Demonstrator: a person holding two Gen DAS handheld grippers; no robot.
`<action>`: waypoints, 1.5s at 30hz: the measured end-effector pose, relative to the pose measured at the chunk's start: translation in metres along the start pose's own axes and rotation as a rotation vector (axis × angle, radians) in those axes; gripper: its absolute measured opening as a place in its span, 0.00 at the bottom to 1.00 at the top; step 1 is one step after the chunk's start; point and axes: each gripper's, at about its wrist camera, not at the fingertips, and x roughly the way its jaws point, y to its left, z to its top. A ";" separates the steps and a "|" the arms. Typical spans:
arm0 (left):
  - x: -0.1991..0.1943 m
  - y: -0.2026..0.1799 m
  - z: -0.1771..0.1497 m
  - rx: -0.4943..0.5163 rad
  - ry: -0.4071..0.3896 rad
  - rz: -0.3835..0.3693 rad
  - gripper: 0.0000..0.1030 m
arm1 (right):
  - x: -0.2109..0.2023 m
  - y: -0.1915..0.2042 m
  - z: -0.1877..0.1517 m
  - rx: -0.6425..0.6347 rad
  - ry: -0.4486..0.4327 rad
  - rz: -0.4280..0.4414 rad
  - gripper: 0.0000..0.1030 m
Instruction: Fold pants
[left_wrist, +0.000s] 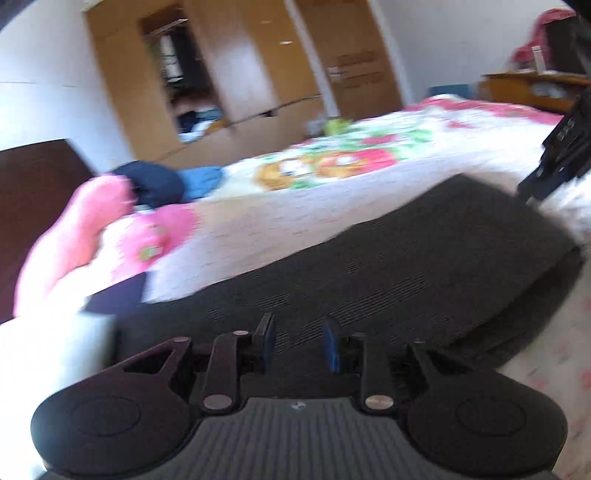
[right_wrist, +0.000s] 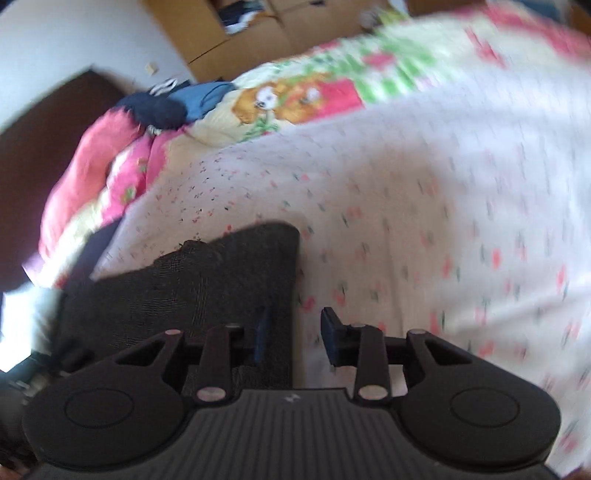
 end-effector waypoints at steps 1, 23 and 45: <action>0.005 -0.009 0.004 0.014 0.003 -0.027 0.43 | 0.004 -0.012 -0.002 0.058 0.011 0.057 0.37; 0.055 -0.091 0.024 0.391 0.142 -0.097 0.10 | 0.086 -0.049 -0.022 0.504 0.101 0.597 0.08; 0.030 -0.203 0.098 0.431 -0.135 -0.237 0.31 | -0.067 -0.155 0.020 0.411 -0.044 0.214 0.08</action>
